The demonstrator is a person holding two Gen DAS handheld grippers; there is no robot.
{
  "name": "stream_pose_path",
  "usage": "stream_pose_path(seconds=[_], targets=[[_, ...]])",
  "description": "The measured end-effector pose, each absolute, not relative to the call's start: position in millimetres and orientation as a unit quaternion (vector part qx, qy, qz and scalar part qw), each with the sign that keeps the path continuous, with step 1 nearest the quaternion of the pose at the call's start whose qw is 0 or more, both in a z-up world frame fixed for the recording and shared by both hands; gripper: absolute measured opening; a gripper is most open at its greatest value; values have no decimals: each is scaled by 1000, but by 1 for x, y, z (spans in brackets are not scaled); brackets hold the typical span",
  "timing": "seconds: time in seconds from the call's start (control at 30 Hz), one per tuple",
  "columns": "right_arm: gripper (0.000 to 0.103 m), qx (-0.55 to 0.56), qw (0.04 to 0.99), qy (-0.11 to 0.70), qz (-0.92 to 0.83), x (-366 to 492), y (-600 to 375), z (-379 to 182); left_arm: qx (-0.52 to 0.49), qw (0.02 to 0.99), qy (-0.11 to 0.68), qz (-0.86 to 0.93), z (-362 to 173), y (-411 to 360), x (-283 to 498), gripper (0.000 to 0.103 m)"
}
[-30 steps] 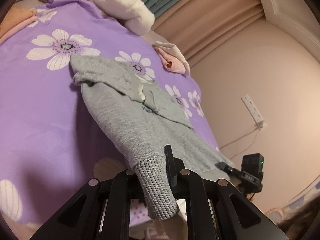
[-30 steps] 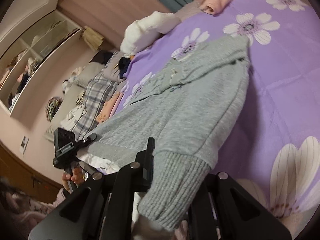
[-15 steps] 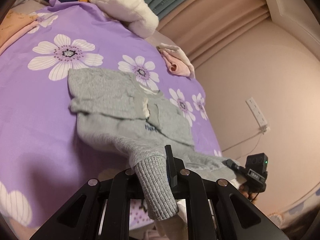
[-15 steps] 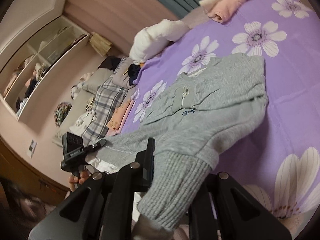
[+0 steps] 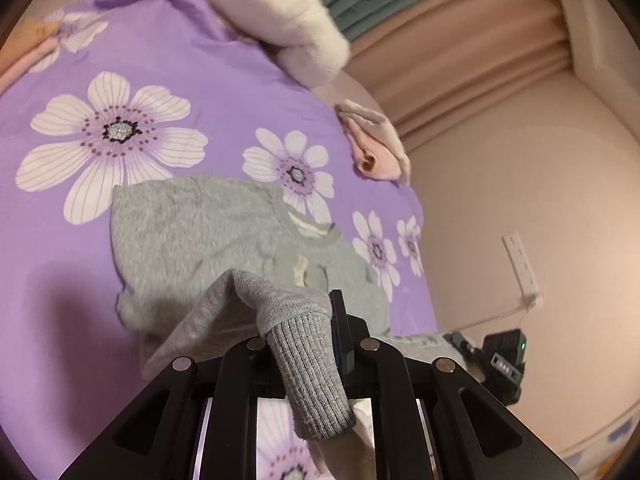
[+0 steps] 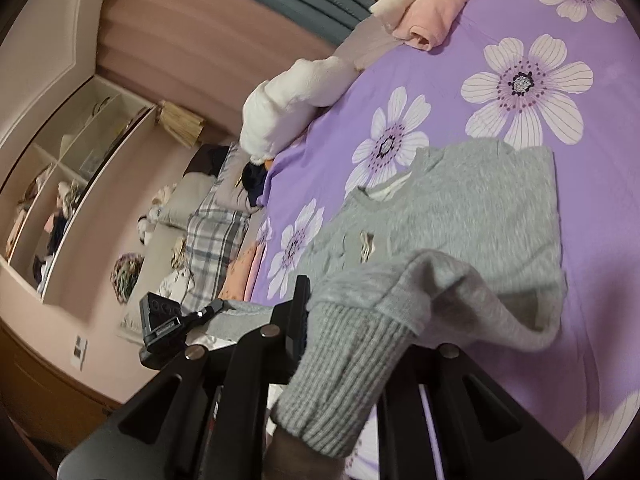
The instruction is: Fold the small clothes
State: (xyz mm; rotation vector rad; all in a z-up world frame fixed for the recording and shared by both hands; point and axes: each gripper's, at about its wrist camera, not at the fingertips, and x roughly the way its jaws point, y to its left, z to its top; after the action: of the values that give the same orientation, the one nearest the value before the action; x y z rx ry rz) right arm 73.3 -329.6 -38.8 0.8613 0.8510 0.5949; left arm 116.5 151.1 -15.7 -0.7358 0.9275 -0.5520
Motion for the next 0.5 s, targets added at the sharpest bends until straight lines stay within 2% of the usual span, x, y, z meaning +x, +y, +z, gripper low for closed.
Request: stream_pose_path(seconds=[0.5], targets=[[14,439,749,454,202,178,-343,-96,-358,771,488,-199,-56,129,220,9]])
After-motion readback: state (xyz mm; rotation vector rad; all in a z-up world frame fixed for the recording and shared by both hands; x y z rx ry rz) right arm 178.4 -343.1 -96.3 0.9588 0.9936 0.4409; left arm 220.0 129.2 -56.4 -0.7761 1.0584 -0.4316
